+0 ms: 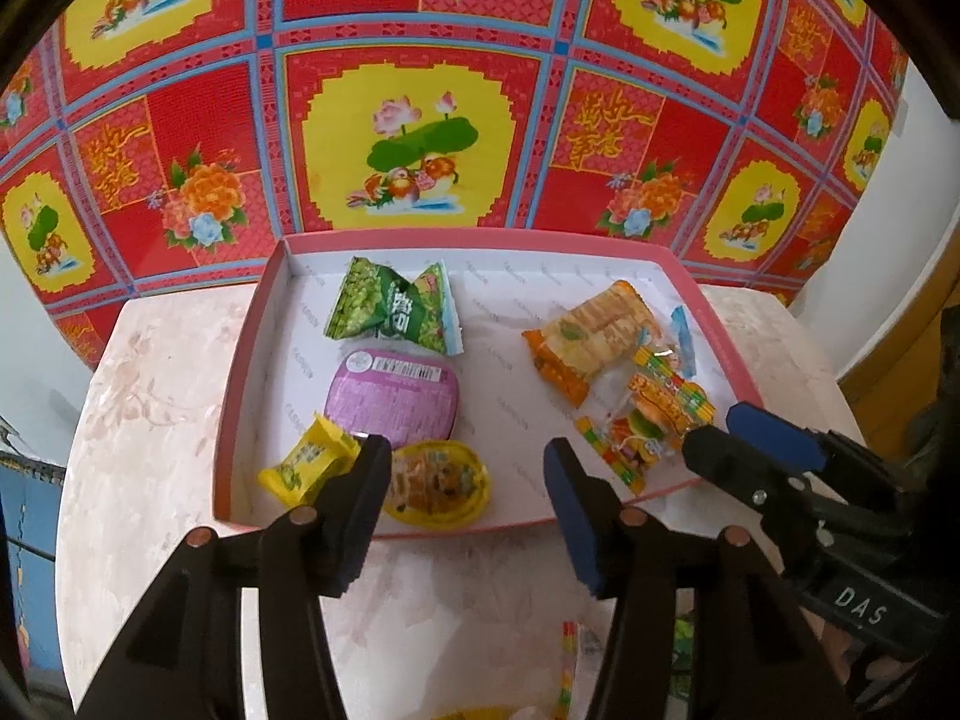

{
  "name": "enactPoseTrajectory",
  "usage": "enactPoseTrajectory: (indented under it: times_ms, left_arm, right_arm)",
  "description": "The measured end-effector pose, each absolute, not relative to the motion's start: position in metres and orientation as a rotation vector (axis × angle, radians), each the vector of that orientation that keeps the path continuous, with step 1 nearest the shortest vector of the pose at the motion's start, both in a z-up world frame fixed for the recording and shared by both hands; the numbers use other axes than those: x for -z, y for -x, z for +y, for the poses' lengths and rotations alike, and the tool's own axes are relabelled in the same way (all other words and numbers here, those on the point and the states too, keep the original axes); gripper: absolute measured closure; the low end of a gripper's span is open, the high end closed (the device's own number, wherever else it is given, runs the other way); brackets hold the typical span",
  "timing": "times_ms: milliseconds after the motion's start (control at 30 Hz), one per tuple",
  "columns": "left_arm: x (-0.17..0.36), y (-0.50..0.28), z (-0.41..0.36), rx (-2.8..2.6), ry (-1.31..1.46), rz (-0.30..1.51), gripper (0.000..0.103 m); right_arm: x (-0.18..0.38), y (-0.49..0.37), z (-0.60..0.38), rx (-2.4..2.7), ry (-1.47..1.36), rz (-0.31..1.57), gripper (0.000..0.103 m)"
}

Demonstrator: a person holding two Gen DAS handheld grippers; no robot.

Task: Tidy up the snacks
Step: 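Withdraw both grippers from the box toward the remaining snacks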

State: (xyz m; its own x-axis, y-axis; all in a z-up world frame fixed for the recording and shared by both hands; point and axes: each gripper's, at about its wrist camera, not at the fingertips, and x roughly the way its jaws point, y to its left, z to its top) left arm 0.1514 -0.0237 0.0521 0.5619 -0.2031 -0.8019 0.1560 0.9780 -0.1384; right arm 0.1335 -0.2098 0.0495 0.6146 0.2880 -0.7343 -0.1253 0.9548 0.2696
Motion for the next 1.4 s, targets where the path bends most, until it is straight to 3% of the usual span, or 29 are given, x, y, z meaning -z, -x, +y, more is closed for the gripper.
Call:
enactPoseTrajectory:
  times_ms: [733, 1400]
  left_arm:
    - [-0.065, -0.106, -0.016, 0.202, 0.062, 0.957, 0.047]
    - [-0.041, -0.072, -0.003, 0.187, 0.076, 1.017, 0.047]
  right_arm:
    - [-0.053, -0.089, -0.208, -0.235, -0.185, 0.895, 0.050]
    - [-0.046, -0.057, -0.202, -0.248, -0.172, 0.934, 0.050]
